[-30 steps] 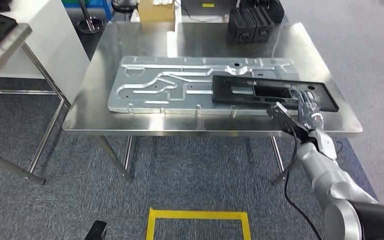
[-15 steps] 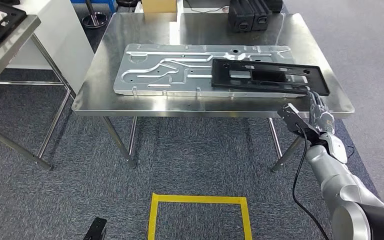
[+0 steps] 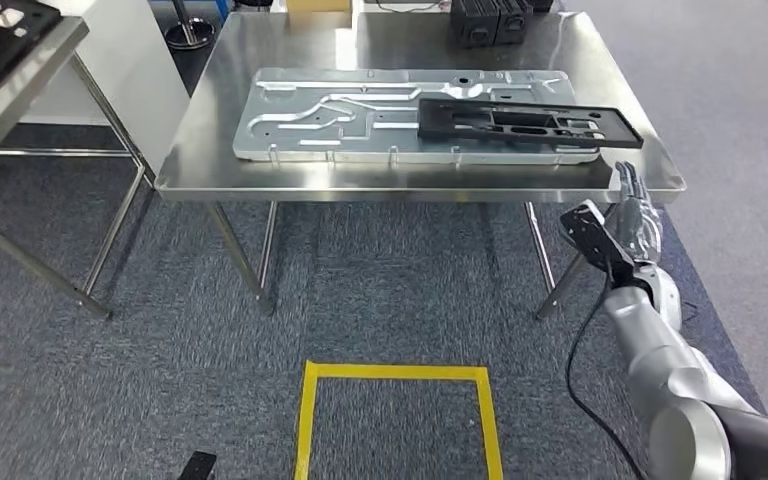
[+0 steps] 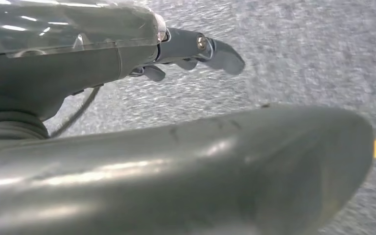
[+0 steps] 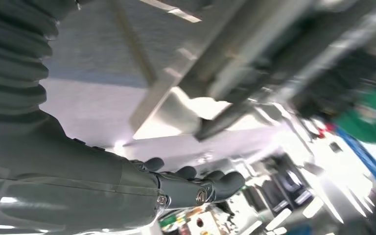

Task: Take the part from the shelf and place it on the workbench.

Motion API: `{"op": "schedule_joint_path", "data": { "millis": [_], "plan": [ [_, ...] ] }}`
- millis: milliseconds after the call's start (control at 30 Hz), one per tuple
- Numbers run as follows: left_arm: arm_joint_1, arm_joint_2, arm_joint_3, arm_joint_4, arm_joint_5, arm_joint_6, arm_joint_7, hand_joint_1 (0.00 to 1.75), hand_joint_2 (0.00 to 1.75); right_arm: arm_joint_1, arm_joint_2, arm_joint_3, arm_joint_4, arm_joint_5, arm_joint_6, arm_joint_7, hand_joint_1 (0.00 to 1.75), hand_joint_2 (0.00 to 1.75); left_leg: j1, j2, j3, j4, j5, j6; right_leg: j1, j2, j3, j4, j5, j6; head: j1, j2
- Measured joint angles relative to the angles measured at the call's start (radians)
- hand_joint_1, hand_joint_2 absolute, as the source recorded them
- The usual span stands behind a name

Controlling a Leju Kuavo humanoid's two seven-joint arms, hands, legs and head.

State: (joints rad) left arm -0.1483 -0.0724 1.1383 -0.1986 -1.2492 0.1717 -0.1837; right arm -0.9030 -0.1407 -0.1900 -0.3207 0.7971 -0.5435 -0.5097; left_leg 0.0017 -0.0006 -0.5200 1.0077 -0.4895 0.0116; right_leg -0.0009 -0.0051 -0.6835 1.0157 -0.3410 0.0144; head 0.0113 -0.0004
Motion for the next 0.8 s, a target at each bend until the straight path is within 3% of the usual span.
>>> {"op": "schedule_joint_path", "data": {
  "millis": [67,100,167,200,233,267,300,333,400,467,533,567,600,633,700,733,767,800],
  "plan": [
    [0.006,-0.005,0.000,0.001,-0.002,0.000,0.007,0.00,0.00,0.008,0.013,-0.021,-0.011,-0.038,0.002,-0.062,0.00,0.00,0.005,0.004,-0.011,-0.010,0.025,0.012,-0.001,0.003,-0.012,0.012,-0.026,0.008,-0.001,0.000],
    [0.008,-0.006,-0.001,0.001,-0.003,0.001,0.010,0.00,0.00,0.013,0.020,-0.028,-0.019,-0.056,0.005,-0.089,0.00,0.00,0.006,0.005,-0.021,-0.012,0.036,0.016,-0.004,0.004,-0.023,0.043,-0.067,0.010,0.000,0.000],
    [0.016,-0.008,-0.001,0.001,-0.004,0.002,0.016,0.00,0.00,0.027,0.040,-0.039,-0.042,-0.095,0.015,-0.128,0.00,0.00,0.006,0.006,-0.050,-0.013,0.060,0.020,-0.008,0.005,-0.053,0.157,-0.167,0.018,0.005,0.000],
    [0.021,-0.010,-0.001,0.001,-0.004,0.002,0.019,0.00,0.00,0.040,0.052,-0.041,-0.061,-0.120,0.021,-0.139,0.00,0.00,0.006,0.006,-0.065,-0.013,0.071,0.019,-0.011,0.004,-0.064,0.224,-0.202,0.023,0.006,0.000],
    [0.025,-0.012,-0.001,0.001,-0.004,0.002,0.023,0.00,0.00,0.057,0.066,-0.042,-0.083,-0.143,0.027,-0.141,0.00,0.00,0.007,0.007,-0.080,-0.012,0.083,0.018,-0.014,0.004,-0.065,0.272,-0.211,0.026,0.006,0.000],
    [0.028,-0.014,-0.001,0.001,-0.004,0.003,0.026,0.00,0.00,0.075,0.079,-0.043,-0.108,-0.165,0.032,-0.141,0.00,0.00,0.007,0.007,-0.096,-0.011,0.094,0.016,-0.016,0.004,-0.052,0.291,-0.197,0.029,0.007,0.000],
    [0.031,-0.017,-0.001,0.001,-0.004,0.003,0.028,0.00,0.00,0.091,0.092,-0.042,-0.132,-0.181,0.033,-0.141,0.00,0.00,0.008,0.007,-0.111,-0.009,0.105,0.012,-0.019,0.004,-0.022,0.273,-0.170,0.030,0.007,0.000],
    [0.033,-0.019,-0.001,0.001,-0.004,0.003,0.030,0.00,0.00,0.102,0.104,-0.042,-0.154,-0.192,0.034,-0.142,0.00,0.00,0.009,0.006,-0.125,-0.005,0.115,0.008,-0.021,0.004,0.027,0.221,-0.148,0.030,0.007,0.000],
    [0.036,-0.022,-0.001,0.001,-0.005,0.003,0.033,0.00,0.00,0.112,0.123,-0.039,-0.193,-0.209,0.034,-0.142,0.00,0.00,0.007,0.006,-0.147,0.003,0.131,-0.003,-0.020,0.005,0.137,0.074,-0.155,0.026,0.006,0.000],
    [0.036,-0.024,-0.001,0.001,-0.005,0.004,0.040,0.00,0.00,0.132,0.136,-0.020,-0.241,-0.256,0.036,-0.142,0.00,0.00,0.006,0.006,-0.155,0.004,0.149,-0.016,-0.014,0.005,0.189,-0.011,-0.183,0.015,0.003,0.000],
    [0.039,-0.025,-0.001,0.001,-0.003,0.005,0.051,0.00,0.00,0.172,0.148,0.023,-0.300,-0.323,0.029,-0.142,0.00,0.00,0.009,0.005,-0.158,-0.003,0.164,-0.030,-0.011,0.002,0.181,-0.023,-0.169,-0.003,0.003,0.000],
    [0.042,-0.026,-0.001,0.001,0.000,0.005,0.055,0.00,0.00,0.195,0.155,0.050,-0.333,-0.350,0.021,-0.142,0.00,0.00,0.011,0.004,-0.165,0.005,0.149,-0.036,-0.011,0.001,0.172,-0.025,-0.157,-0.013,0.003,0.000],
    [0.045,-0.026,-0.001,0.001,0.002,0.006,0.059,0.00,0.00,0.219,0.164,0.077,-0.366,-0.370,0.011,-0.142,0.00,0.00,0.012,0.004,-0.176,0.030,0.114,-0.040,-0.012,0.000,0.160,-0.028,-0.143,-0.023,0.002,0.000],
    [0.047,-0.026,-0.001,0.001,0.006,0.006,0.062,0.00,0.00,0.244,0.174,0.106,-0.400,-0.387,0.000,-0.142,0.00,0.00,0.014,0.003,-0.191,0.078,0.061,-0.043,-0.013,0.000,0.146,-0.030,-0.129,-0.030,-0.001,0.000],
    [0.048,-0.028,0.000,0.001,0.011,0.006,0.064,0.00,0.00,0.299,0.190,0.166,-0.466,-0.418,-0.021,-0.143,0.00,0.00,0.014,0.003,-0.220,0.213,-0.038,-0.049,-0.009,0.002,0.115,-0.028,-0.105,-0.037,-0.007,0.000],
    [0.048,-0.029,0.000,0.001,0.013,0.006,0.064,0.00,0.00,0.327,0.196,0.197,-0.498,-0.432,-0.029,-0.143,0.00,0.00,0.014,0.003,-0.225,0.271,-0.056,-0.050,-0.007,0.002,0.098,-0.026,-0.094,-0.037,-0.008,0.000],
    [0.048,-0.030,0.000,0.001,0.015,0.006,0.064,0.00,0.00,0.353,0.200,0.225,-0.527,-0.446,-0.037,-0.143,0.00,0.00,0.014,0.003,-0.216,0.303,-0.050,-0.051,-0.005,0.002,0.082,-0.023,-0.083,-0.036,-0.008,0.000],
    [0.048,-0.030,0.001,0.001,0.017,0.005,0.064,0.00,0.00,0.376,0.202,0.251,-0.556,-0.458,-0.043,-0.143,0.00,0.00,0.014,0.003,-0.190,0.299,-0.026,-0.049,-0.003,0.001,0.065,-0.019,-0.073,-0.035,-0.008,0.000]
  ]
}}
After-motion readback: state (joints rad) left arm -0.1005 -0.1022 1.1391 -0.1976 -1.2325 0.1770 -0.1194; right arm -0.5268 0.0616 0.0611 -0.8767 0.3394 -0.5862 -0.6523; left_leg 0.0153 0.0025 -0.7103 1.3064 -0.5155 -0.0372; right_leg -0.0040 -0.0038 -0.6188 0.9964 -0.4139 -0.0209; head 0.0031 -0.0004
